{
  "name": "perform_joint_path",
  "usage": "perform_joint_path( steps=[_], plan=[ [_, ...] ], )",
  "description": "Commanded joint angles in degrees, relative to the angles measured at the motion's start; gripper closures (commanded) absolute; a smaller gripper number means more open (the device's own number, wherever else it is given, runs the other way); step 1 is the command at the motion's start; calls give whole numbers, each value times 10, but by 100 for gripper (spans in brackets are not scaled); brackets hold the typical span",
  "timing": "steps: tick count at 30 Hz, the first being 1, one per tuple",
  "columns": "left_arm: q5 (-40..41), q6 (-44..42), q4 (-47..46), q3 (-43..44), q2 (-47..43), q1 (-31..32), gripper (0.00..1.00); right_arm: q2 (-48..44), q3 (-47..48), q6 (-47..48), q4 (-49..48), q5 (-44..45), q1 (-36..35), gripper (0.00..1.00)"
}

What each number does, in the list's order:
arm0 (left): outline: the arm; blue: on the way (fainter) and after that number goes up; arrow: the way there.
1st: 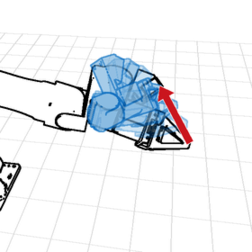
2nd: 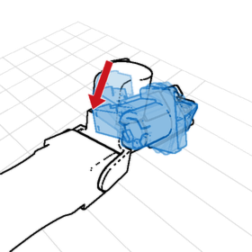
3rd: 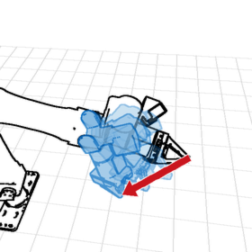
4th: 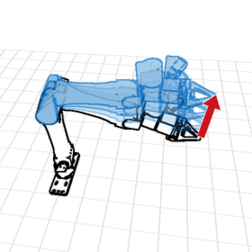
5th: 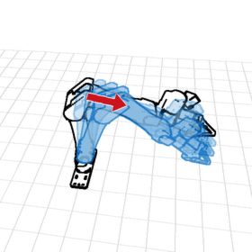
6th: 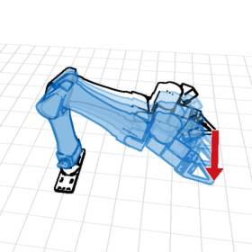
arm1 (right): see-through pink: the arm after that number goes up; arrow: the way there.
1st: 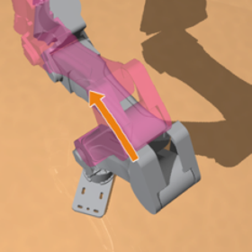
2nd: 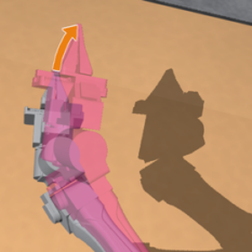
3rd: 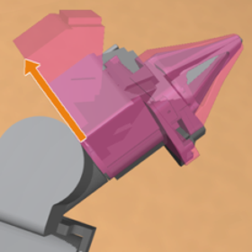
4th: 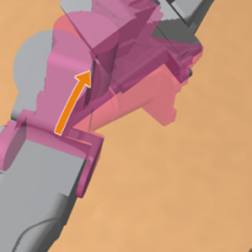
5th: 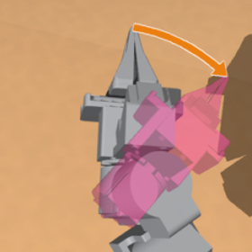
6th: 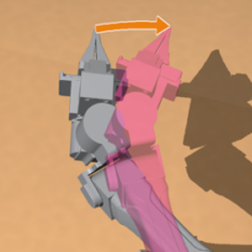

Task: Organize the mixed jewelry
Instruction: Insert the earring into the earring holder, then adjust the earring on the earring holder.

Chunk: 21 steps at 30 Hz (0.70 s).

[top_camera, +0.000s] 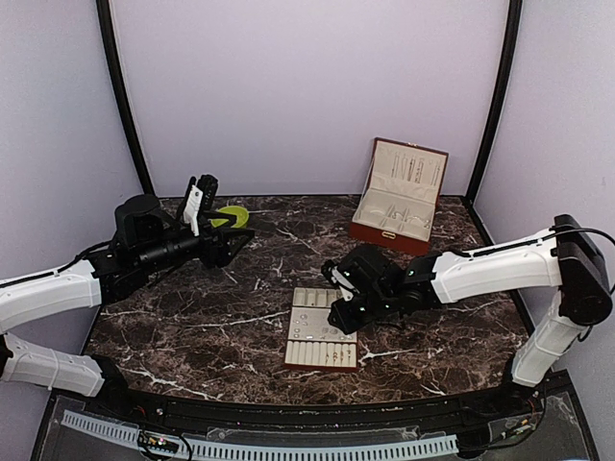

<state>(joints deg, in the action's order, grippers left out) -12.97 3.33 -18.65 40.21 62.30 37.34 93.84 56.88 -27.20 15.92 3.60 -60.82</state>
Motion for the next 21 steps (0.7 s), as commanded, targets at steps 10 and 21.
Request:
perform_joint_path(
  steps=[10,21],
  plan=[
    [-1,-4,-3,-3,-6,-3,34,26,-5,-6,-20,-16,-4,86],
    [1,-4,-2,-3,-4,-3,34,42,-5,-7,-29,-21,-3,89]
  ],
)
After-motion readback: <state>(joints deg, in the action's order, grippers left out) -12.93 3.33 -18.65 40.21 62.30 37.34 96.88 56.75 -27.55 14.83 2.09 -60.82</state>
